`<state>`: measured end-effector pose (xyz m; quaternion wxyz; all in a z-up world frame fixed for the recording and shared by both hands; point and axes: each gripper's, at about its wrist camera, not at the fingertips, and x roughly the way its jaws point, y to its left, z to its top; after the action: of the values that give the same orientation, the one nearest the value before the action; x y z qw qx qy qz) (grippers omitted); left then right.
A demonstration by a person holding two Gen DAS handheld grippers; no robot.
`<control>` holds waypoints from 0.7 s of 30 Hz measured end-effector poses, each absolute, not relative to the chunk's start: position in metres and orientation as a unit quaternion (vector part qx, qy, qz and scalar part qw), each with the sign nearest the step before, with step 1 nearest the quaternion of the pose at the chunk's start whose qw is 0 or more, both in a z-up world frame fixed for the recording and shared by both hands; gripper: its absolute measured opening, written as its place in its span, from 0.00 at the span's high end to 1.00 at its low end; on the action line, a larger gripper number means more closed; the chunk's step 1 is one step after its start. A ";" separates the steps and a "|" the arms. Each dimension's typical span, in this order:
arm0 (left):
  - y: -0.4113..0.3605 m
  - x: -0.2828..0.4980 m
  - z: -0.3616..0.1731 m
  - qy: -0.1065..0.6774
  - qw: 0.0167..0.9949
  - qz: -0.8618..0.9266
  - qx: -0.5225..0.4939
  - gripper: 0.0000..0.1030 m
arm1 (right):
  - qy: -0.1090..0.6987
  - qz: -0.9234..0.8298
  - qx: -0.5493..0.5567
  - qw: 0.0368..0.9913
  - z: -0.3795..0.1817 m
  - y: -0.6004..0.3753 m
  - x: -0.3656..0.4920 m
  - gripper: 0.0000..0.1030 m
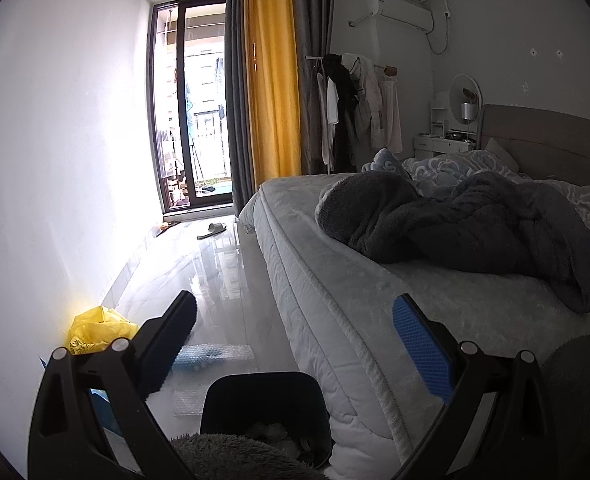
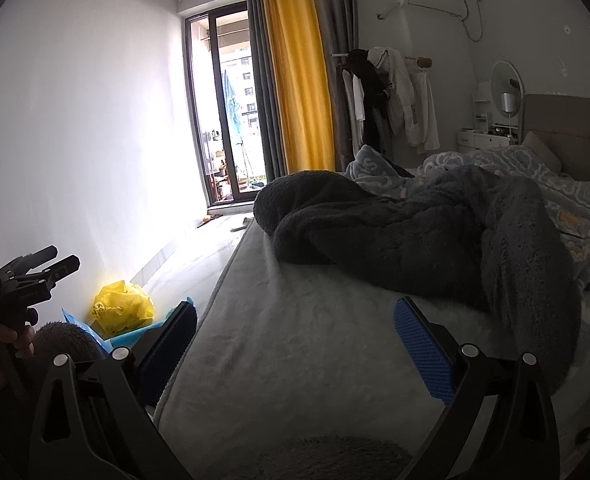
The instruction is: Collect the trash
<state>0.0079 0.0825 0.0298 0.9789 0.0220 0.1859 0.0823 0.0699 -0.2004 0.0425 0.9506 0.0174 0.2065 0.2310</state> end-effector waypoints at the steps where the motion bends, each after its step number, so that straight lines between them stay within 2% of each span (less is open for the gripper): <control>1: 0.082 0.008 0.030 0.186 0.979 0.082 0.023 0.03 | 0.207 0.231 0.017 0.951 0.043 -0.200 0.070 0.03; 21: 0.079 0.009 0.029 0.189 0.978 0.084 0.026 0.03 | 0.207 0.230 0.018 0.951 0.043 -0.199 0.069 0.03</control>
<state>0.0086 0.0794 0.0288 0.9781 0.0263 0.1889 0.0836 0.0691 -0.1993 0.0430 0.9507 0.0178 0.2070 0.2304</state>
